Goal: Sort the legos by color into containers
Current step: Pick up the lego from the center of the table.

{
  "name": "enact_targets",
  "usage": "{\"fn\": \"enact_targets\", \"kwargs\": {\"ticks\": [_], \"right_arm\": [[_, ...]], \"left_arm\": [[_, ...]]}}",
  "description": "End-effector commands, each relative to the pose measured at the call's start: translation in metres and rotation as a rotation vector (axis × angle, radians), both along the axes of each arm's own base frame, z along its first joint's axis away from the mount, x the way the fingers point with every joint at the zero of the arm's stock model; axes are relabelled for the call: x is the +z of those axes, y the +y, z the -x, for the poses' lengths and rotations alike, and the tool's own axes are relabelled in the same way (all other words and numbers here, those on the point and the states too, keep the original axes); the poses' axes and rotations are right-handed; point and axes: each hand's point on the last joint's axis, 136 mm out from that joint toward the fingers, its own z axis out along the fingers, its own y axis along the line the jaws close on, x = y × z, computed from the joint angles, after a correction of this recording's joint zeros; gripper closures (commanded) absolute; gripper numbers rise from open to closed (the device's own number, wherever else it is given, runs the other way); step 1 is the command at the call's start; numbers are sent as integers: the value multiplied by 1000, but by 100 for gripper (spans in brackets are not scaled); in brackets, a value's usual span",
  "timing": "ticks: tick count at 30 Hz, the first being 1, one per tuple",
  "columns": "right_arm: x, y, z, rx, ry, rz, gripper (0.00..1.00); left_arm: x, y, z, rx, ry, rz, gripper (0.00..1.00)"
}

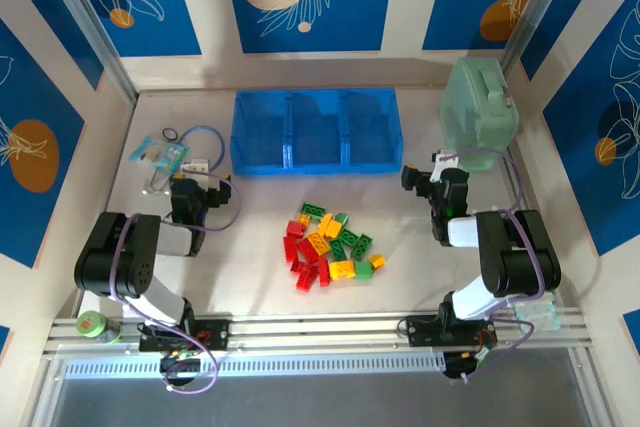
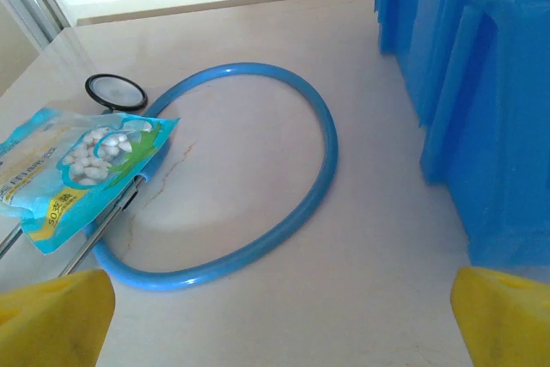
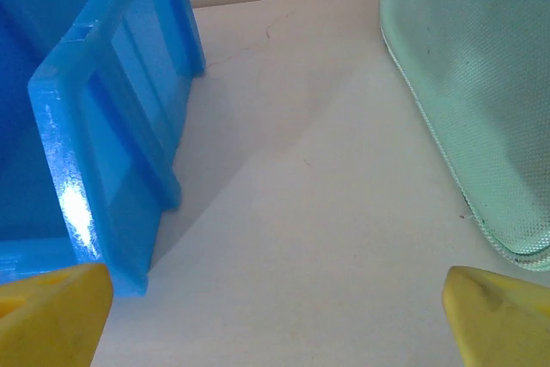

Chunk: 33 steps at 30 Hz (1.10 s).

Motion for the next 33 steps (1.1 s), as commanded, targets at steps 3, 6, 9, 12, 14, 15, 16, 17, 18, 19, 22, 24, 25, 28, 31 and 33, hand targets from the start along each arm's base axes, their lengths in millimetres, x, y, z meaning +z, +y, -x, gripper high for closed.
{"fn": "enact_targets", "kwargs": {"ticks": [3,6,9,12,14,15,16,17,18,19,22,24,25,28,31,33], "right_arm": [[6,4,-1,16,-19,-2,1],[6,4,-1,15,-19,-2,1],[6,5,-1,17,-20,-2,1],[6,5,-1,17,-20,-3,1],[6,5,-1,16,-21,-2,1],[6,5,-1,16,-21,-2,1],[6,5,-1,17,-20,-3,1],[6,5,-1,17,-21,-3,1],[6,4,-1,16,-20,-2,1],[6,5,-1,16,-20,-2,1],[6,5,-1,17,-21,-2,1],[6,5,-1,17,-20,-1,1],[6,4,-1,15,-20,-2,1],[6,5,-1,17,-19,-3,1],[14,9,0,35,-34,2,1],[36,24,5,92,-22,48,1]], "left_arm": [[7,-1,-3,-11,-20,6,0],[8,-1,-3,-10,-21,7,0],[7,-1,-3,-11,-19,6,0],[7,-1,-3,-11,-19,6,0],[7,-1,-3,-11,-20,6,0],[7,-1,-3,-10,-20,6,0],[7,-1,-3,-11,-19,7,0],[8,-1,-3,-11,-22,7,0],[7,-1,-3,-10,-20,6,0],[8,-1,-3,-11,-21,7,0],[8,-1,-3,-11,-21,7,0],[7,-1,-3,-11,-20,6,0],[7,-1,-3,-11,-20,7,0],[7,-1,-3,-11,-19,7,0],[7,-1,-3,-11,-19,7,0],[6,-1,-3,-11,-13,7,0]]}}
